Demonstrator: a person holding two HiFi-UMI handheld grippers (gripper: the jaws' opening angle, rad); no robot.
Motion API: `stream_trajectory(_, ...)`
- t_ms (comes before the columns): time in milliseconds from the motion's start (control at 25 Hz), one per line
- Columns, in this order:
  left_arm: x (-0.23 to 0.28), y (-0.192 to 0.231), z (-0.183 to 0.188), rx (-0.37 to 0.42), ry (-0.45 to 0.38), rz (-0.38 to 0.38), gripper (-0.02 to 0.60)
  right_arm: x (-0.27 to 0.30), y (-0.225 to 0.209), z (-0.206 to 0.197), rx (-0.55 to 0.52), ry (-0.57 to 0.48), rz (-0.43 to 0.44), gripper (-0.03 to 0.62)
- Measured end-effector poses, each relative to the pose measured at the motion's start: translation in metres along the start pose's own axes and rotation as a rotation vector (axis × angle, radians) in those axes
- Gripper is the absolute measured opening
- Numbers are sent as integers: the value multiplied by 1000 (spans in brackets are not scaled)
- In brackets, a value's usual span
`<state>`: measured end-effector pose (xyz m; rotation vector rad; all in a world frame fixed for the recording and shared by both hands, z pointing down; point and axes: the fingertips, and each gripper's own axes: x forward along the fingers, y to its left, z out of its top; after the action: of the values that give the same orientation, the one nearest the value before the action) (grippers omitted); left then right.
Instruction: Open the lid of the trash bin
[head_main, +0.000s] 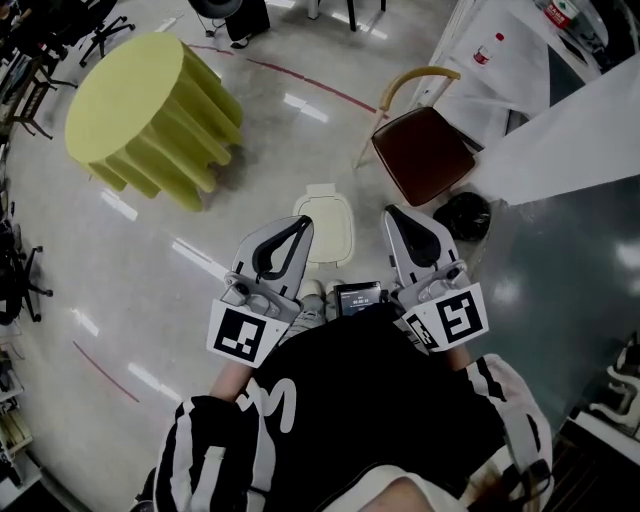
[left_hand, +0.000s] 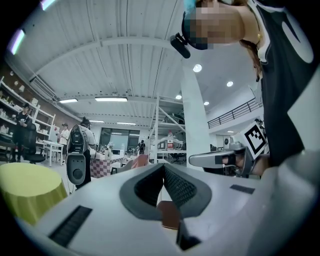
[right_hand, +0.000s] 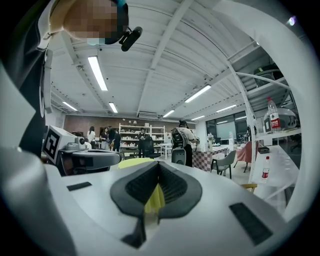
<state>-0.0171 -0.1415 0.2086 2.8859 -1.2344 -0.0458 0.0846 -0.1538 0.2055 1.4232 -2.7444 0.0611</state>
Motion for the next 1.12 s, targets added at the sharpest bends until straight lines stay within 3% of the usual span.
stream_trajectory(1120, -2, 10, -77, -28, 104, 93, 9, 37, 1, -81, -20, 151, 193, 9)
